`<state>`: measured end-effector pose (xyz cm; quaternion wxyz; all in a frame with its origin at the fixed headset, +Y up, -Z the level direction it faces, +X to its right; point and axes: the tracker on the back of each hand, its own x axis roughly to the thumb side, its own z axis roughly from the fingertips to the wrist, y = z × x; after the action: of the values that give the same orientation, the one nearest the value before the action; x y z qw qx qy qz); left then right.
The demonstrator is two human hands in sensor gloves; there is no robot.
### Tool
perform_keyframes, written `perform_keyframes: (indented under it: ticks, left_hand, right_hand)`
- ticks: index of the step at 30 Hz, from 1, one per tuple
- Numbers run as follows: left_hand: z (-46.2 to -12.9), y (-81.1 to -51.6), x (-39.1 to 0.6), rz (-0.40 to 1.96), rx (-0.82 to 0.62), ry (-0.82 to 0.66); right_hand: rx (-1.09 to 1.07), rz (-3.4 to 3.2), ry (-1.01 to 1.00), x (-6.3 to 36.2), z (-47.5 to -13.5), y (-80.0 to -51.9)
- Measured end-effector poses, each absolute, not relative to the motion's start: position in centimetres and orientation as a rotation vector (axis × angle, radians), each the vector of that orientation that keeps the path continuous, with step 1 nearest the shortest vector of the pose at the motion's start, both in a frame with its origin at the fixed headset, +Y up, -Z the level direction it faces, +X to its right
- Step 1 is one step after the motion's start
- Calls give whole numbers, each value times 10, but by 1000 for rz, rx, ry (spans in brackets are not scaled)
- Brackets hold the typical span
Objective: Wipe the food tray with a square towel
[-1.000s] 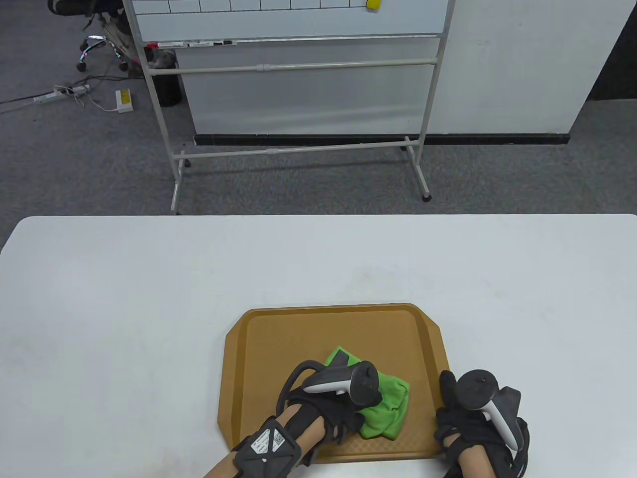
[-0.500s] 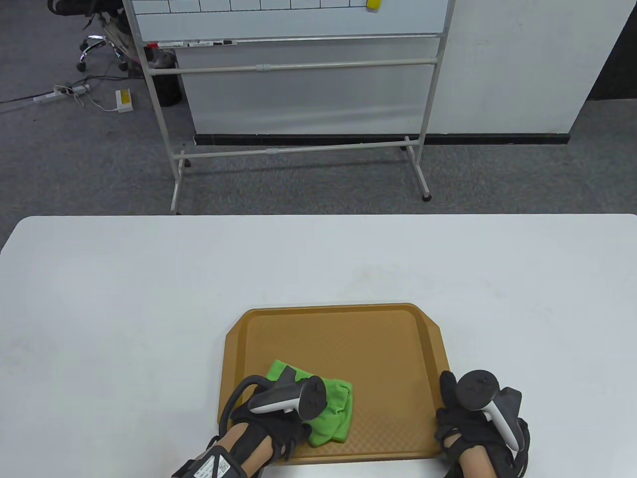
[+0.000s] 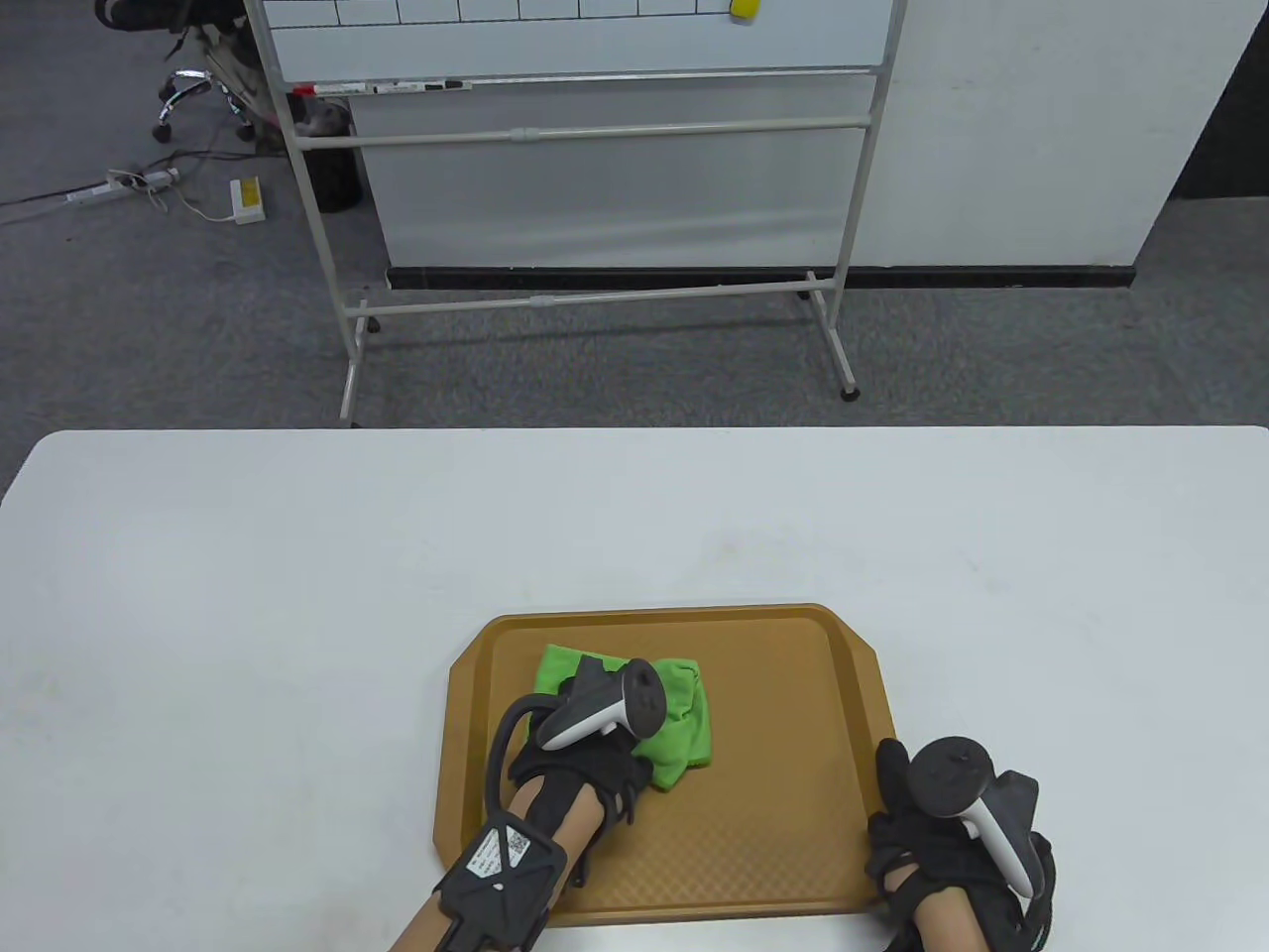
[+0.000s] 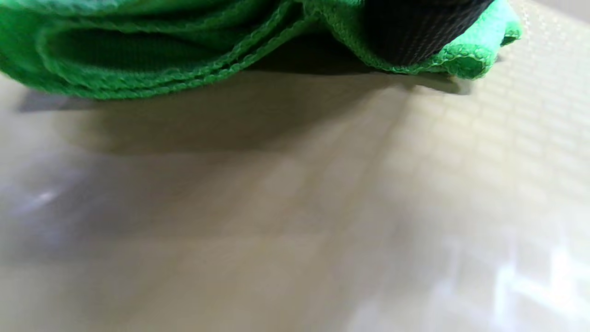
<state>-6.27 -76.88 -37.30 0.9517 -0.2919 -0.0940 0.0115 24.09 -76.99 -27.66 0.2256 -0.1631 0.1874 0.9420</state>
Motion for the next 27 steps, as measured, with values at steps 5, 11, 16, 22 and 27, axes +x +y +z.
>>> perform_keyframes:
  ticks: [5,11,16,22,27]
  left_hand:
    - [-378,-779,-40,127,-585,-192]
    - [-372,-780,-23,122,-614,-261]
    - [-362,-780,-13,92,-619,-347]
    - [-339,-776,-14,25,-602,-479]
    - [-316,-768,-33,-64,-552,-560]
  right_hand:
    - [-450,2598,517,241,-277,-770]
    - [-443,2596,520,241,-276,-770]
    - [-443,2596,520,241,-276,-770]
    - [-441,2594,519,241,-276,-770]
    - [-439,2592,521,241,-276,-771]
